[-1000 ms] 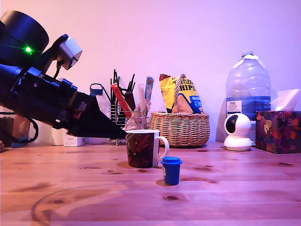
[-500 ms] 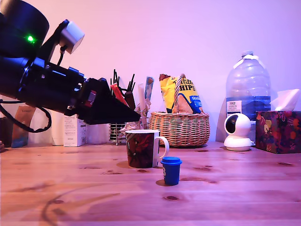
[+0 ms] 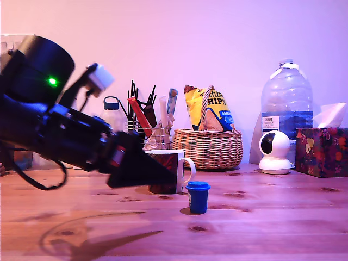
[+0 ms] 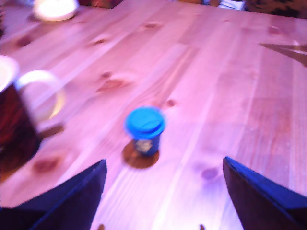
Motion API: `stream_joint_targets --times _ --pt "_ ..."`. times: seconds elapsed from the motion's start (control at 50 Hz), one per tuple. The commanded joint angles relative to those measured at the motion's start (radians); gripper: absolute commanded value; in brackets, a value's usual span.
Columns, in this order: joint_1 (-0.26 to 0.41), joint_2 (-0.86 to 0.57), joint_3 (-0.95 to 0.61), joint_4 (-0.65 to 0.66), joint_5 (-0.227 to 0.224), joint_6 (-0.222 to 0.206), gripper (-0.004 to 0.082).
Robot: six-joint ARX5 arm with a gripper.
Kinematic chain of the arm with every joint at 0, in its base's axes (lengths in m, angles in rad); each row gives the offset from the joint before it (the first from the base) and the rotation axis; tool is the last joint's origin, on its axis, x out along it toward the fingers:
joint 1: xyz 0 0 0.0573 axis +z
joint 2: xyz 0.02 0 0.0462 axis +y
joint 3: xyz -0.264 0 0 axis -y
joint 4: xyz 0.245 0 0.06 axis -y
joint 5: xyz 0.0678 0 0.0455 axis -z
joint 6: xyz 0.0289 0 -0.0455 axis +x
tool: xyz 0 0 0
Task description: Pick up the coffee capsules from the table one by one and drop them inside the nearest coffee cup
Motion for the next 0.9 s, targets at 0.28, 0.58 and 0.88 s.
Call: stream_joint_targets --times 0.28,0.58,0.88 --pt "-0.027 0.126 0.023 0.045 -0.032 0.006 0.0702" --pt "-0.039 0.183 0.116 -0.007 -0.034 -0.055 0.0702" --pt "-0.064 0.229 0.194 -0.047 -0.035 -0.054 0.0702"
